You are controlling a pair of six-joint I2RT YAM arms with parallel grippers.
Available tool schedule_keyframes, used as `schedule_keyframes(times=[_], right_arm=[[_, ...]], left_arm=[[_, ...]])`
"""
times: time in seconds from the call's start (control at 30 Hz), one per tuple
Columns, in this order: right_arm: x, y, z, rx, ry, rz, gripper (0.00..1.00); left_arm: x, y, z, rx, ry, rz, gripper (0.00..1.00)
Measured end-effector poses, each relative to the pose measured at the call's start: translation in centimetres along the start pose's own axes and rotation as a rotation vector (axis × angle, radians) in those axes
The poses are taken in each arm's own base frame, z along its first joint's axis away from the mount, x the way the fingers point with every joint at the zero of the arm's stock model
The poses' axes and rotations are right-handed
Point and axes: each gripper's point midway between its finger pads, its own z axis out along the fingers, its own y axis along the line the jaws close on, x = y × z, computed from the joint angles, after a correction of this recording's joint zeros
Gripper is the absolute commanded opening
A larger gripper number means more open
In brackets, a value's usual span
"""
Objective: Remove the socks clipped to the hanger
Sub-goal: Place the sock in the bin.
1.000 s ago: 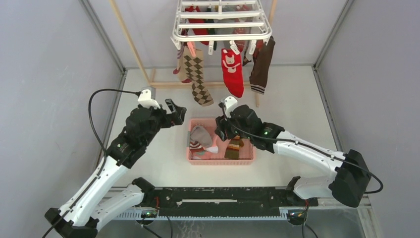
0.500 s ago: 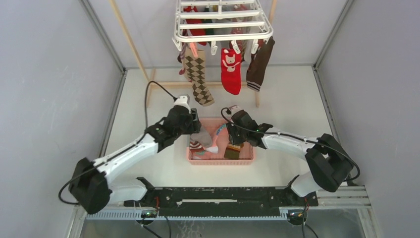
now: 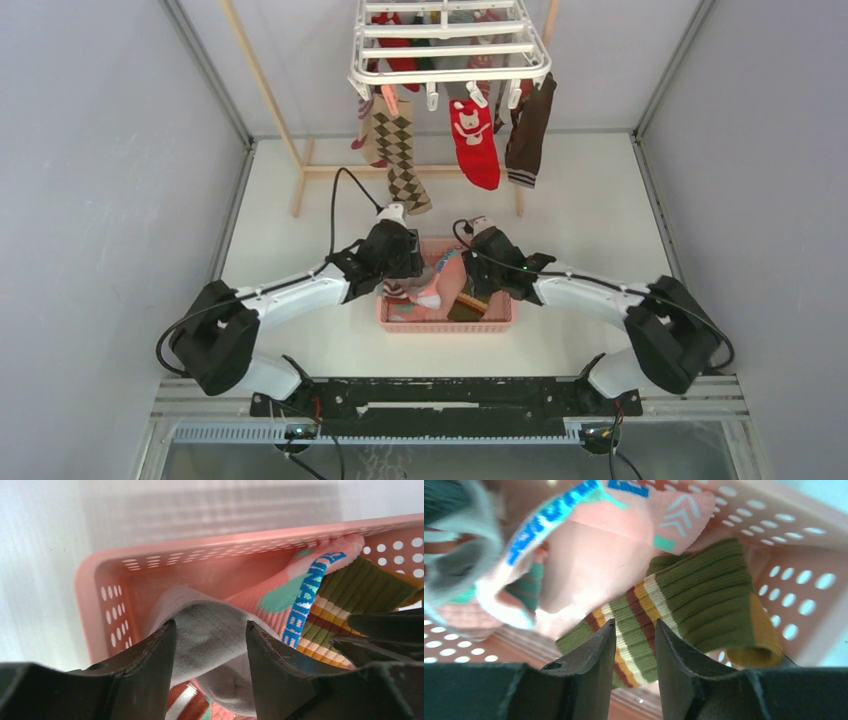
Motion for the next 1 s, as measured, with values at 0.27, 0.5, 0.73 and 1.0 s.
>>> schedule_keyframes(times=[0.27, 0.5, 0.73, 1.0], right_arm=[[-4.6, 2.1, -7.5, -0.109, -0.231, 0.000, 0.51], [-5.3, 3.4, -14.7, -0.229, -0.393, 0.007, 0.97], [-4.6, 3.7, -18.3, -0.316, -0.441, 0.029, 1.00], [-2.6, 4.0, -19.4, -0.368, -0.388, 0.032, 1.00]], left_arm=[[-0.7, -1.0, -1.6, 0.042, -0.033, 0.001, 0.92], [-5.6, -1.7, -9.5, 0.143, -0.221, -0.044, 1.00], [-7.2, -0.1, -15.7, 0.179, -0.334, -0.065, 1.00], [-7.0, 1.5, -19.1, 0.189, -0.385, -0.084, 1.00]])
